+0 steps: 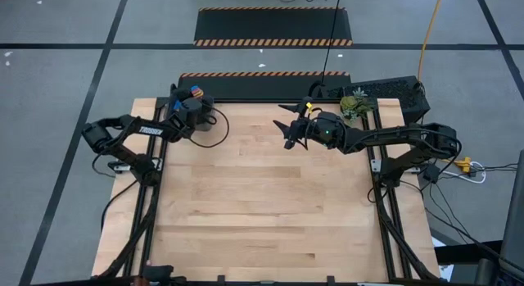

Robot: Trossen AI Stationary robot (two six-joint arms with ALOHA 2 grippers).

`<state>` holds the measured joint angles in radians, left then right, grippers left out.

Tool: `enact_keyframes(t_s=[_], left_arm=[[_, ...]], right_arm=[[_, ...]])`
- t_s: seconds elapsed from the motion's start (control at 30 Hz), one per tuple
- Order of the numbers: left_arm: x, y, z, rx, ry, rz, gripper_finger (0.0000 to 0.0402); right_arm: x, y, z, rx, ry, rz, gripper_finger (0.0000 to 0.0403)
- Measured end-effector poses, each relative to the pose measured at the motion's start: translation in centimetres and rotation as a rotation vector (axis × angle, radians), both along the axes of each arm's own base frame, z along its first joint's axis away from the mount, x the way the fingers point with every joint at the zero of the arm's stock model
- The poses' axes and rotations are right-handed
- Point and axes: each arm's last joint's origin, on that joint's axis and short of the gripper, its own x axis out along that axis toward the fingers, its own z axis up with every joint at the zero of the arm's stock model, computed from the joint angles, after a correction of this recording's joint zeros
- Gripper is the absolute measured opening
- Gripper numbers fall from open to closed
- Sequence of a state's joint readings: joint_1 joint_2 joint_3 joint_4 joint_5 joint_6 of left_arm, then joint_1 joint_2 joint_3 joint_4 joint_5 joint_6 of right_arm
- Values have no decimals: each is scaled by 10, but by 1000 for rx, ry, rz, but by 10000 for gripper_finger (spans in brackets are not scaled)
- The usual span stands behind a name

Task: Nest measuring cups in basket
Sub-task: Put the stacked measuring cups into the black bin

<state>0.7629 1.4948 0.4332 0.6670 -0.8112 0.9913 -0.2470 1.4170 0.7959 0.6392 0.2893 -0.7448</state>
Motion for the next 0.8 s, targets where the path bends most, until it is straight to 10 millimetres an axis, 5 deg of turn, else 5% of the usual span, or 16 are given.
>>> enact_keyframes(t_s=[0.8], left_arm=[[-8, -7, 17, -64, -159, -94, 230]], right_arm=[[0, 0, 0, 0, 1, -1, 265]])
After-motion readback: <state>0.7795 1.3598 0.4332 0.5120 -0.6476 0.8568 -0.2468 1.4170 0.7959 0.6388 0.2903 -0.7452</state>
